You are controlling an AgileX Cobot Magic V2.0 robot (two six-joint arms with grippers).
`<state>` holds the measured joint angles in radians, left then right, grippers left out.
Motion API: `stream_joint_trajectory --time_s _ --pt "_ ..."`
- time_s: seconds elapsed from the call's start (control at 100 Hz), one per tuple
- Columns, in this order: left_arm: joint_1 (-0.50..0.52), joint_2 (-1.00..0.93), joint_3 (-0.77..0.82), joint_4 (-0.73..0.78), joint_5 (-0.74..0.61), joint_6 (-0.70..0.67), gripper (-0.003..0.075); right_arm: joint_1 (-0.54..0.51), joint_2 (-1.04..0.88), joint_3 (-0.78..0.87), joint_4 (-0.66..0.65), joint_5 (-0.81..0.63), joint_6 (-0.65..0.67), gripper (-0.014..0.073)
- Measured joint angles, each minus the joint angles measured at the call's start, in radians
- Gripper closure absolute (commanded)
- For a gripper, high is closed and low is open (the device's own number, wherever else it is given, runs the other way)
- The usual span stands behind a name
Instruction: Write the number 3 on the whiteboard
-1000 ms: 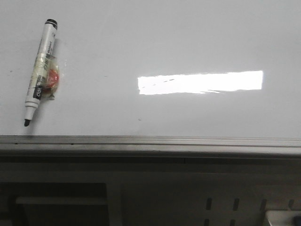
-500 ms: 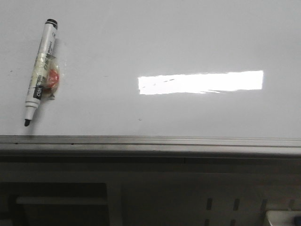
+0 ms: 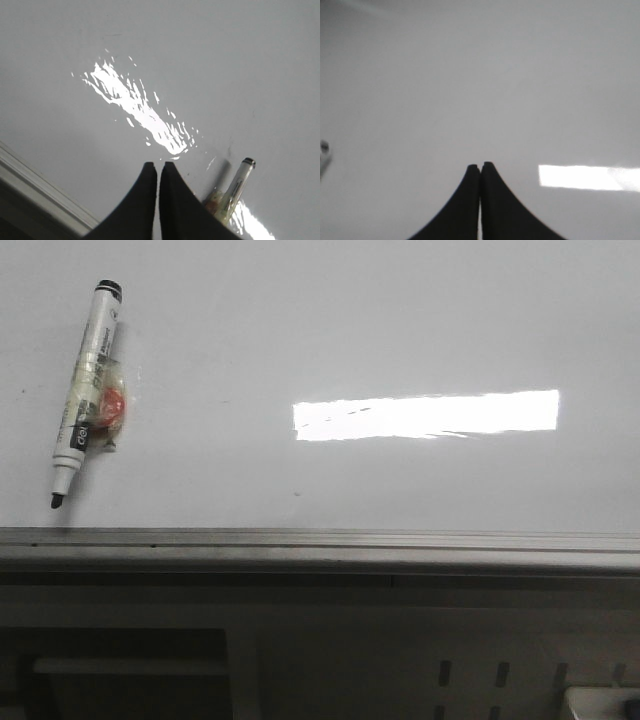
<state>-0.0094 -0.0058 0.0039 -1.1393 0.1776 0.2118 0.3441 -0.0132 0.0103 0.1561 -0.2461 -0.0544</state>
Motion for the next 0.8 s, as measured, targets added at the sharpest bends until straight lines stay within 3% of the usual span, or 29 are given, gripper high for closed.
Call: stream_joint_trajectory --time_s 0.17,0.31,0.42,0.59,0.68,0.8 --pt "0.000 0.000 0.000 -0.123 -0.037 -0.002 0.0741 0.000 0.000 0.000 0.456 -0.003 0.035 0.0648" --pt "0.000 0.000 0.000 -0.124 -0.035 0.047 0.0741 0.000 0.000 -0.009 0.571 0.020 0.043 0.0648" --pt "0.000 0.000 -0.034 -0.047 0.011 0.108 0.0741 0.000 0.000 -0.082 0.529 0.117 0.043 0.0648" --pt "0.000 0.127 -0.234 0.198 0.187 0.174 0.0725 0.000 0.083 -0.246 0.310 0.386 0.043 0.0643" --pt "0.000 0.247 -0.363 0.327 0.291 0.189 0.0640 0.000 0.167 -0.328 0.208 0.468 0.043 0.0584" --pt "-0.007 0.398 -0.496 0.419 0.391 0.205 0.0456 0.000 0.279 -0.423 0.125 0.529 0.043 0.0412"
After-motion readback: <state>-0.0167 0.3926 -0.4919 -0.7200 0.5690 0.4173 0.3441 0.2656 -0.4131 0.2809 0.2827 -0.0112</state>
